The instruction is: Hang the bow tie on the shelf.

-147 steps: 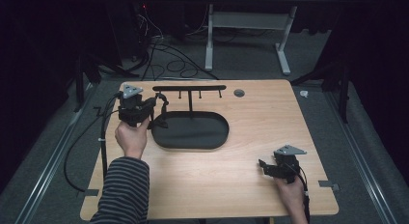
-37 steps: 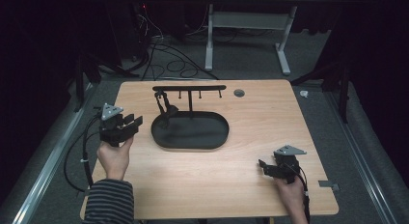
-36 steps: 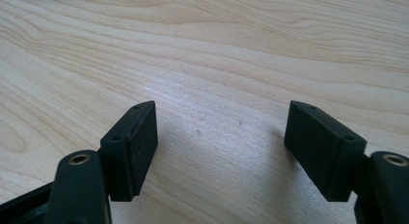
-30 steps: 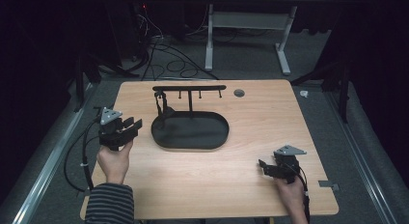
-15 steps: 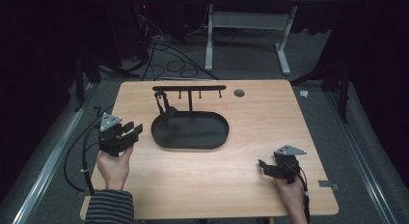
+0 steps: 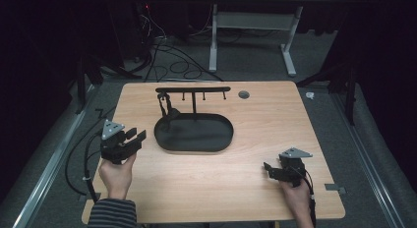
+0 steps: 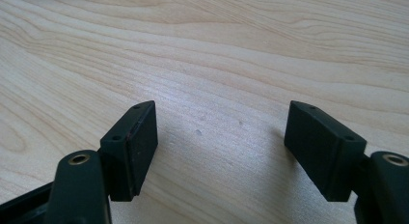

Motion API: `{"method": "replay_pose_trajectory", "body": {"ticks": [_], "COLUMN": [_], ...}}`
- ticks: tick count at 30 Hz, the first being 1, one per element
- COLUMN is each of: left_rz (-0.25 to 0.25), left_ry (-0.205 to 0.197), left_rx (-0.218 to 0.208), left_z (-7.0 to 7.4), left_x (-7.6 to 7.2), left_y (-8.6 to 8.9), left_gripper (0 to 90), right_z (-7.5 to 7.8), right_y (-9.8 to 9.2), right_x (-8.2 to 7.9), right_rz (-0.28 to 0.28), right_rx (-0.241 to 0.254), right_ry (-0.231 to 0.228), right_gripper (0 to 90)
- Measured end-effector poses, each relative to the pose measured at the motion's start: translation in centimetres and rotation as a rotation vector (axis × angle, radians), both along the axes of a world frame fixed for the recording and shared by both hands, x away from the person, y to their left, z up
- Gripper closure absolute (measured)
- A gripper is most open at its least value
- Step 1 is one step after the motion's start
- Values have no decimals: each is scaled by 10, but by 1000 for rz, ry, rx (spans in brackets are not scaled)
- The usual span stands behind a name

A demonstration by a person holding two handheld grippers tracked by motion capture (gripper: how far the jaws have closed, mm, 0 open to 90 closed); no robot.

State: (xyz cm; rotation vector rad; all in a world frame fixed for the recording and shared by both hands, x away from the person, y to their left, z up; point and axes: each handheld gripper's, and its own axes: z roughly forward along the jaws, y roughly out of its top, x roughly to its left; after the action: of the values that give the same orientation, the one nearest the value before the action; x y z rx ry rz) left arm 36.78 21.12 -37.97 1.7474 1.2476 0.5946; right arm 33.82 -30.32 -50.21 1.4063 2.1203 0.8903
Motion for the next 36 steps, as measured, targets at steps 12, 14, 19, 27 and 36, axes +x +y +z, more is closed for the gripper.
{"method": "replay_pose_trajectory", "body": {"ticks": [12,14,19,27,36], "left_rz": [-8,-5,-6,-13,-24], "left_ry": [4,2,1,3,11], "left_rx": [-13,-11,-11,-11,-17], "left_z": [-7,-8,-10,-13,-19], "left_x": [-8,-9,-11,-14,-18], "left_y": [-2,-2,-3,-6,-8], "left_gripper": [600,596,594,591,582], "right_z": [0,0,0,0,0], "right_y": [0,0,0,0,0], "right_x": [0,0,0,0,0], "right_rz": [-1,0,0,0,0], "right_rx": [0,0,0,-1,-1], "right_ry": [0,0,0,-1,0], "right_gripper": [288,288,288,288,288]}}
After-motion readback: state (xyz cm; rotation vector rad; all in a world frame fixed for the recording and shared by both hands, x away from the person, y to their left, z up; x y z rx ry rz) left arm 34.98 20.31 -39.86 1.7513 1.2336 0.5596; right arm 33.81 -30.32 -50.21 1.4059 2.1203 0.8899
